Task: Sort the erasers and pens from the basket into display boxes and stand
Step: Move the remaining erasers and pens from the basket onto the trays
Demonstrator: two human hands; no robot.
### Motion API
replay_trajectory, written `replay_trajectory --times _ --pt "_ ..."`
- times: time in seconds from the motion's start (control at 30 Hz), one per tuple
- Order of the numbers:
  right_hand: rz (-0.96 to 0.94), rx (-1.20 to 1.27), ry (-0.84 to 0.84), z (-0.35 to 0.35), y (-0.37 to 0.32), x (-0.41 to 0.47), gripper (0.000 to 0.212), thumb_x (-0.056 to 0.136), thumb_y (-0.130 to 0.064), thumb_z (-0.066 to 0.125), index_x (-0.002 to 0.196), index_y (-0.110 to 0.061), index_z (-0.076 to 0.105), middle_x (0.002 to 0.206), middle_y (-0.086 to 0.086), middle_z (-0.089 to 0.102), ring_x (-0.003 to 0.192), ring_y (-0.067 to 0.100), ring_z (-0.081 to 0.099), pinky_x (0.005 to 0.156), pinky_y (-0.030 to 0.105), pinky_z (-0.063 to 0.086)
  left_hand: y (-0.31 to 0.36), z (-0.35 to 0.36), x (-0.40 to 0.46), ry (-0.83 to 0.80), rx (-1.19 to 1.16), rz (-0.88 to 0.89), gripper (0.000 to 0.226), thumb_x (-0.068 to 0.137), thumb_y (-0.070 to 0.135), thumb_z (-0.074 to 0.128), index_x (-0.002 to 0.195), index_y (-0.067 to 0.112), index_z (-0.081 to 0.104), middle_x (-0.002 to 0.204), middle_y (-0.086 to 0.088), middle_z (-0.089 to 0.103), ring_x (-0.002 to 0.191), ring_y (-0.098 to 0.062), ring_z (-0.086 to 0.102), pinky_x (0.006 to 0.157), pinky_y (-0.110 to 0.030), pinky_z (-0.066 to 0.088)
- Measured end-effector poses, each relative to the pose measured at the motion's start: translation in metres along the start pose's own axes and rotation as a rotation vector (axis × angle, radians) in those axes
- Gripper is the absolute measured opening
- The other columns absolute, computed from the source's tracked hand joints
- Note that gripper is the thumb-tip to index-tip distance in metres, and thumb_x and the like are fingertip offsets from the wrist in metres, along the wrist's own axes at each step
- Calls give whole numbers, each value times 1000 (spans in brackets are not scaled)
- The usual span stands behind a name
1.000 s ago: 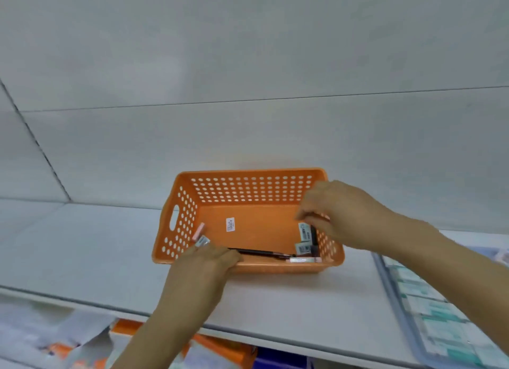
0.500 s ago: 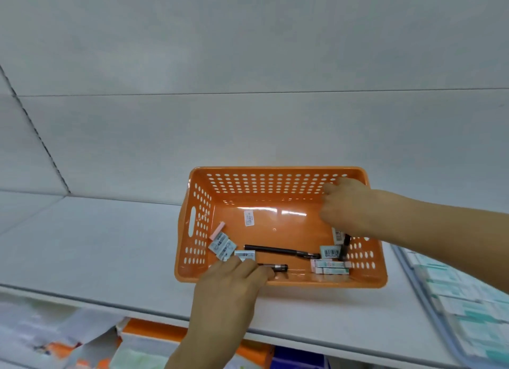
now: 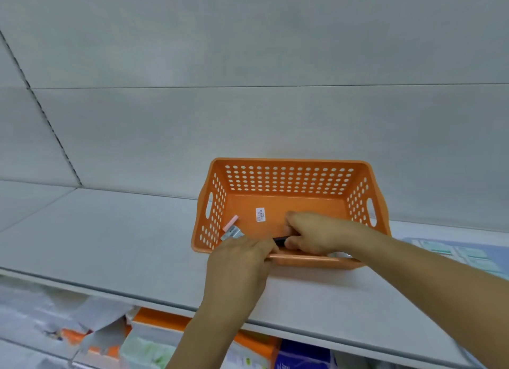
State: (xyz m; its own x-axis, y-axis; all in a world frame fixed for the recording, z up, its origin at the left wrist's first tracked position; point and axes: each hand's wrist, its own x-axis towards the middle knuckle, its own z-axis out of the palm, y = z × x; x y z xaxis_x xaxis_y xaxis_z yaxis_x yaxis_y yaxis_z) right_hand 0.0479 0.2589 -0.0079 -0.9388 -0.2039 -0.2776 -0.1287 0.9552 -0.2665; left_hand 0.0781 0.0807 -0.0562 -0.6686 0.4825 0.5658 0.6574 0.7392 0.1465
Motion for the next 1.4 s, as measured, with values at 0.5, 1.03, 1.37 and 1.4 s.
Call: replay_trajectory --times 0.5,1.03,1.37,1.4 --pt "34 79 -248 -22 1 7 28 100 -39 44 104 -19 64 92 -1 63 81 14 57 77 31 46 1 -21 25 -249 -42 -150 20 90 48 60 105 34 64 106 13 67 97 -8 60 85 -24 47" --pt "-2 975 240 -71 72 -69 22 103 -23 44 90 -9 56 66 2 50 52 10 43 41 20 34 39 -6 95 -230 -367 -109 23 103 31 41 100 14 56 73 0 57 64 -22 55 55 -33 41" --pt "-157 1146 758 -50 85 -109 16 100 -18 47 94 -13 61 96 5 75 92 16 70 75 28 49 141 5 97 -180 -1787 -836 15 102 14 42 101 8 56 68 -4 56 48 -9 42 38 -18 30" --pt "-186 1090 807 -50 86 -113 15 100 -17 47 97 -14 61 99 4 75 94 16 69 75 26 46 149 8 96 -184 -1867 -880 14 101 15 44 97 8 55 66 -4 54 45 -8 39 37 -16 26"
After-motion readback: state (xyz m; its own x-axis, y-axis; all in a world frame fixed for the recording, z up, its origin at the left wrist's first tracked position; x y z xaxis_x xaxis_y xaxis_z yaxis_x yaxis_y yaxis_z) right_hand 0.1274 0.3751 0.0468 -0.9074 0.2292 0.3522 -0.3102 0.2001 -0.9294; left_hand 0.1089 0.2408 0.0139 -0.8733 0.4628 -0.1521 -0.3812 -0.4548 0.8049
